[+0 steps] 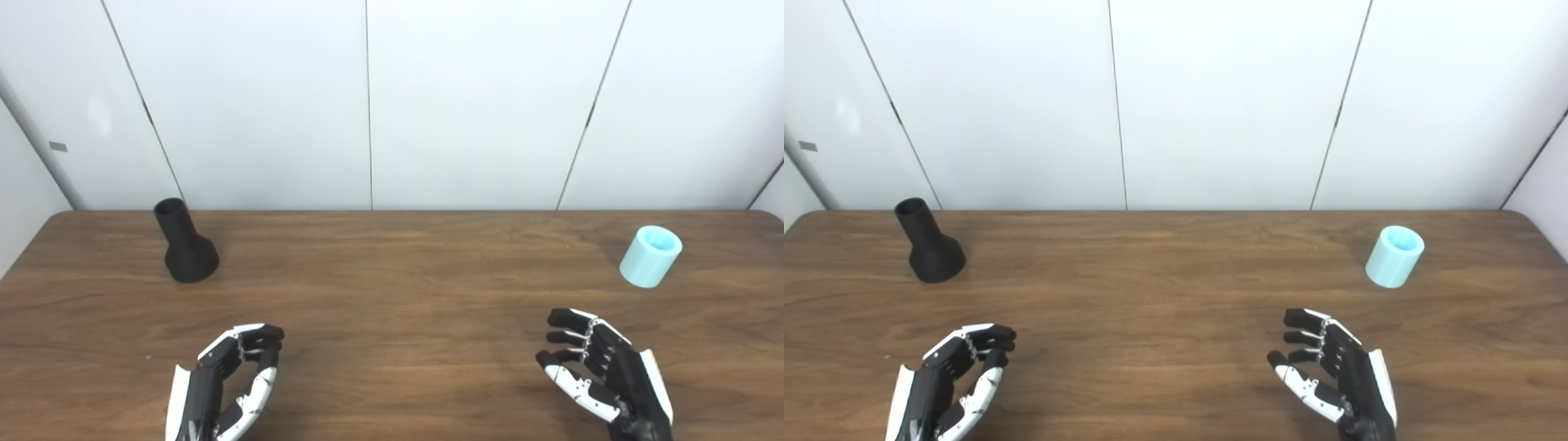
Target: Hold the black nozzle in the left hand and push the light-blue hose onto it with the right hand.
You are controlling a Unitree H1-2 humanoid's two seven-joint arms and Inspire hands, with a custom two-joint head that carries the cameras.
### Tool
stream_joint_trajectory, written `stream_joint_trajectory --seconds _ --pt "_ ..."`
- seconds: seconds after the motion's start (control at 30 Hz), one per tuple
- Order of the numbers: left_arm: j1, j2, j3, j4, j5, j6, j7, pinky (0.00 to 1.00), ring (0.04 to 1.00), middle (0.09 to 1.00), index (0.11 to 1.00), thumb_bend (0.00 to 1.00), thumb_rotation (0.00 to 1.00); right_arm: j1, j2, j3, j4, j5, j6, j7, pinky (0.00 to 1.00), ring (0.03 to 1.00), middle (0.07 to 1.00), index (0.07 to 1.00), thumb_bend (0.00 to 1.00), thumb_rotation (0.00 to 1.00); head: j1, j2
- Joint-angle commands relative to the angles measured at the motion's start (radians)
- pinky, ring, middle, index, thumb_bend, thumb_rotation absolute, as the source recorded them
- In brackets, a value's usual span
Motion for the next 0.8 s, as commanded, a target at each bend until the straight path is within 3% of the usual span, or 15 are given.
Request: stream_joint_trajectory --seconds 0.0,0.1,0.23,0.3,0.47,0.63,0.77 --pt "0.034 -0.06 0.001 0.009 -0.005 0.008 0.007 0.51 0.6 0.641 0.613 0.3 0.32 0.019 0.013 -0.006 -0.015 0.013 -0.047 -0.011 0.53 0.655 0.695 0.67 0.27 0.01 -0.001 0.001" --pt "0.038 -0.061 -0.001 0.001 -0.021 0.027 0.002 0.5 0.592 0.653 0.629 0.35 0.39 0.02 0.013 -0.006 -0.015 0.023 -0.047 -0.011 0.52 0.651 0.704 0.677 0.28 0.05 -0.001 0.001" --pt "0.042 -0.059 -0.004 -0.008 -0.023 0.043 0.001 0.47 0.587 0.662 0.642 0.34 0.36 0.023 0.018 -0.005 -0.026 0.018 -0.029 -0.017 0.44 0.652 0.778 0.698 0.26 0.09 -0.001 0.0" --pt "0.04 -0.055 -0.003 -0.006 0.004 0.034 0.008 0.5 0.602 0.657 0.641 0.33 0.38 0.022 0.014 -0.004 -0.02 0.01 -0.042 -0.02 0.49 0.662 0.765 0.703 0.26 0.06 -0.001 0.0" --pt "0.032 -0.059 -0.002 0.007 -0.007 0.002 0.012 0.53 0.608 0.635 0.612 0.3 0.31 0.018 0.006 -0.002 -0.009 -0.006 -0.068 -0.027 0.66 0.691 0.69 0.67 0.25 0.09 0.001 0.001" --pt "0.03 -0.059 -0.003 0.015 -0.011 -0.011 0.012 0.52 0.603 0.625 0.601 0.27 0.26 0.017 0.004 -0.003 -0.005 0.002 -0.07 -0.024 0.66 0.697 0.69 0.668 0.24 0.05 0.006 -0.002" --pt "0.027 -0.062 -0.002 0.019 -0.004 -0.016 0.014 0.52 0.598 0.622 0.598 0.27 0.27 0.015 0.004 -0.005 -0.002 -0.001 -0.074 -0.025 0.61 0.674 0.683 0.661 0.24 0.03 0.016 -0.001"
